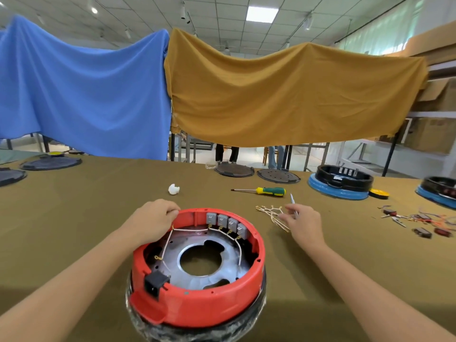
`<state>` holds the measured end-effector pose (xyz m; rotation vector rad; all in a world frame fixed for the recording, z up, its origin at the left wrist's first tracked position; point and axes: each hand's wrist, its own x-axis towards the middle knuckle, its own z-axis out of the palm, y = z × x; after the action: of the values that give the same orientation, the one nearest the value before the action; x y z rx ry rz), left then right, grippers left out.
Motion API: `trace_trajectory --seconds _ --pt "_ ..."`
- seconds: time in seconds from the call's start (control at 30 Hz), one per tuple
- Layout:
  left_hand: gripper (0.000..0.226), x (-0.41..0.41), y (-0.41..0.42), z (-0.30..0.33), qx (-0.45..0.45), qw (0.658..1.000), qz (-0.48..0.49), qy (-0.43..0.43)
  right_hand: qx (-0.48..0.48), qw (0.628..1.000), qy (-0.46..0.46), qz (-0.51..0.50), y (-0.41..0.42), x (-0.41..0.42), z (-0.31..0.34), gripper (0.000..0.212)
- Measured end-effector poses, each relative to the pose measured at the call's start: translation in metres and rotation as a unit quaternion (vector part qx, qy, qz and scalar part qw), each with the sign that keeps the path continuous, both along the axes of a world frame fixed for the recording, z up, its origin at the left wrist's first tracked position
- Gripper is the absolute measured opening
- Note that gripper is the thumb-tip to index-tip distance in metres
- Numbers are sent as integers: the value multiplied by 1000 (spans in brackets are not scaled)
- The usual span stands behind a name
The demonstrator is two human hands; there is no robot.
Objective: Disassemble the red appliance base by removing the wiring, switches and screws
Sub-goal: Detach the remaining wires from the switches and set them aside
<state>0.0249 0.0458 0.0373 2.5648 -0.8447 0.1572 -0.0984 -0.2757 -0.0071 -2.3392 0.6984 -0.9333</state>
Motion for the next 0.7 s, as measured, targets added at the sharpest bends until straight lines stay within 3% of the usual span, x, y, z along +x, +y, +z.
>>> trace_trajectory --seconds 0.2,0.37,0.47,0.57,0.7 --pt "27 5 -8 -4 -29 999 32 7 109 987 -122 11 -6 -9 -5 26" --pt "17 5 -14 -1 -74 996 50 6 296 913 -219 175 24 -17 31 16" --pt "19 2 -17 5 -102 994 8 -41 367 863 -204 279 55 -18 48 9" --pt "25 -9 -19 12 -149 980 -111 -71 391 834 -154 357 83 -13 54 9" --pt "14 -22 -21 10 -204 958 -196 -46 355 845 -117 382 105 -7 56 11"
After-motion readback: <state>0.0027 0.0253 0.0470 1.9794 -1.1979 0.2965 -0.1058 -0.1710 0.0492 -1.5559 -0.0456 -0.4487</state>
